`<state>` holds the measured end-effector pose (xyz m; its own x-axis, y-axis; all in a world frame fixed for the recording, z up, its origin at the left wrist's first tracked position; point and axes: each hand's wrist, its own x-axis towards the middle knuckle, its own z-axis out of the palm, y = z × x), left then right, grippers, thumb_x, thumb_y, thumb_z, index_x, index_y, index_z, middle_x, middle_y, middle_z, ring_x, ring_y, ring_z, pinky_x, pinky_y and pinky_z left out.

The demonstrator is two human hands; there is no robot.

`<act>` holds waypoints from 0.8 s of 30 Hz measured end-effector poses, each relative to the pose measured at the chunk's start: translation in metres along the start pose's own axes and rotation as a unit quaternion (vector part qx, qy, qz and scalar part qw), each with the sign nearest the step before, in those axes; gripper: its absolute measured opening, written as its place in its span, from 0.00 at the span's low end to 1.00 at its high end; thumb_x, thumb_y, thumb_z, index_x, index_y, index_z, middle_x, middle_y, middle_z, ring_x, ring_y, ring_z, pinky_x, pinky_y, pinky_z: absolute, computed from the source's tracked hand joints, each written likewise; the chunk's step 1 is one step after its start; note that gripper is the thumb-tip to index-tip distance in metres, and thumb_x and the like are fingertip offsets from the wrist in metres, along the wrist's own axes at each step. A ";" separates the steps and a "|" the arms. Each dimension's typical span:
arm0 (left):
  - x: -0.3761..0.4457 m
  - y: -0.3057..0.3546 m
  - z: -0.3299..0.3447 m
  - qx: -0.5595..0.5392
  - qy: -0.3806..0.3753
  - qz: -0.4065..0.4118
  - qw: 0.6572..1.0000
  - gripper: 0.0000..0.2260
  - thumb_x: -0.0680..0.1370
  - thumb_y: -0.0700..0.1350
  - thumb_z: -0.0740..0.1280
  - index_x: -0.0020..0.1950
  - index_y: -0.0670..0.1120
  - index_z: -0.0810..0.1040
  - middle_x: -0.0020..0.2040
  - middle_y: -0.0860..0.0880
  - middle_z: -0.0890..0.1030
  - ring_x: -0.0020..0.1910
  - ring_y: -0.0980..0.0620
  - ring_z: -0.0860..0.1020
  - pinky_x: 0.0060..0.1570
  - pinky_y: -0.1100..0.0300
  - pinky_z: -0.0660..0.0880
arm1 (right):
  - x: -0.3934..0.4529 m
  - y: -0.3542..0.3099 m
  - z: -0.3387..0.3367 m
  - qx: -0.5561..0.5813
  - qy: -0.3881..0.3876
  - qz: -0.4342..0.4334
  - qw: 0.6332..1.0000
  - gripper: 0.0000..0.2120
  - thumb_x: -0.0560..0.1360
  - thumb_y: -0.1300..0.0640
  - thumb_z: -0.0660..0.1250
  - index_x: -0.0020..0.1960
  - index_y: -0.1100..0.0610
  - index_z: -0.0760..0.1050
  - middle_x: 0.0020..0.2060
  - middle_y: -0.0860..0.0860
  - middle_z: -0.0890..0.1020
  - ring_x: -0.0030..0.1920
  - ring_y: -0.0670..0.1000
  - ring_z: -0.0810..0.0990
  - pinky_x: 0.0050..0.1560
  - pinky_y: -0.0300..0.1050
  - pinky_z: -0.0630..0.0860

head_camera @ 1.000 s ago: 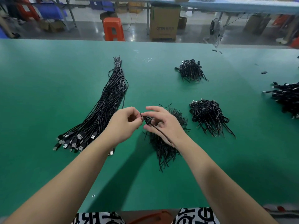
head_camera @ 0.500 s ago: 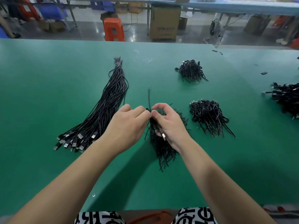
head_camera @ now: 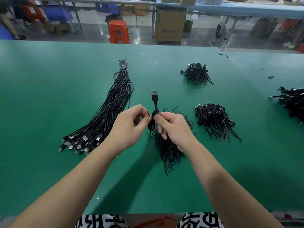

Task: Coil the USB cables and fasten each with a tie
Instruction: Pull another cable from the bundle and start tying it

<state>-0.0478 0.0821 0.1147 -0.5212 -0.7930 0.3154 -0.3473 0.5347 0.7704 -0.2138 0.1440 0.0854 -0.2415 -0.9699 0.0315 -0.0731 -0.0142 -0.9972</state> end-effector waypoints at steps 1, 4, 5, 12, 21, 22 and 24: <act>-0.001 0.001 -0.001 0.058 0.015 0.055 0.997 0.05 0.78 0.41 0.69 0.43 0.47 0.76 0.33 0.55 0.75 0.30 0.56 0.70 0.33 0.63 0.67 | 0.001 0.000 0.001 0.004 0.000 0.011 1.000 0.08 0.80 0.51 0.69 0.45 0.46 0.85 0.25 0.50 0.74 0.23 0.49 0.67 0.27 0.38 0.68; -0.002 0.000 -0.001 0.284 0.030 0.234 0.929 0.03 0.76 0.35 0.68 0.45 0.43 0.78 0.39 0.48 0.78 0.32 0.44 0.71 0.38 0.52 0.70 | 0.002 -0.002 0.005 0.040 0.004 0.044 0.998 0.04 0.80 0.52 0.68 0.52 0.50 0.82 0.24 0.47 0.76 0.21 0.47 0.64 0.22 0.38 0.64; -0.001 -0.002 -0.001 0.332 0.031 0.275 0.902 0.04 0.74 0.34 0.69 0.45 0.42 0.79 0.39 0.47 0.78 0.31 0.43 0.70 0.38 0.51 0.71 | 0.003 -0.002 0.005 0.047 0.007 0.053 0.997 0.04 0.80 0.53 0.68 0.55 0.50 0.79 0.26 0.48 0.79 0.21 0.46 0.64 0.21 0.37 0.62; -0.003 -0.004 0.000 0.146 0.009 0.099 0.984 0.04 0.79 0.41 0.67 0.44 0.46 0.77 0.37 0.52 0.78 0.33 0.50 0.74 0.38 0.56 0.71 | -0.001 -0.006 0.004 0.104 -0.047 0.024 0.993 0.09 0.82 0.66 0.63 0.55 0.58 0.80 0.36 0.54 0.83 0.30 0.50 0.74 0.30 0.42 0.75; 0.001 -0.004 0.005 0.072 -0.007 0.027 0.997 0.05 0.78 0.40 0.69 0.43 0.47 0.76 0.34 0.52 0.78 0.30 0.54 0.71 0.33 0.61 0.69 | 0.003 0.003 0.001 0.008 0.023 0.030 0.999 0.03 0.77 0.56 0.73 0.50 0.52 0.84 0.29 0.50 0.77 0.24 0.49 0.68 0.28 0.38 0.68; 0.000 -0.002 0.006 0.135 0.001 0.087 0.987 0.05 0.77 0.38 0.68 0.44 0.46 0.76 0.36 0.50 0.78 0.33 0.50 0.73 0.37 0.56 0.70 | 0.003 0.003 0.001 0.019 0.018 0.035 0.999 0.03 0.78 0.56 0.71 0.48 0.51 0.84 0.27 0.49 0.77 0.24 0.49 0.68 0.27 0.38 0.68; 0.000 0.000 0.008 0.266 0.008 0.203 0.942 0.06 0.74 0.33 0.67 0.44 0.44 0.77 0.38 0.48 0.77 0.32 0.43 0.71 0.38 0.52 0.69 | 0.002 0.002 0.003 0.039 0.007 0.044 0.998 0.05 0.80 0.55 0.69 0.49 0.50 0.84 0.31 0.49 0.82 0.28 0.52 0.77 0.32 0.42 0.76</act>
<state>-0.0535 0.0846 0.1100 -0.6845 -0.4939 0.5362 -0.4662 0.8620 0.1989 -0.2118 0.1413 0.0831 -0.2564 -0.9650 -0.0555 0.0236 0.0512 -0.9984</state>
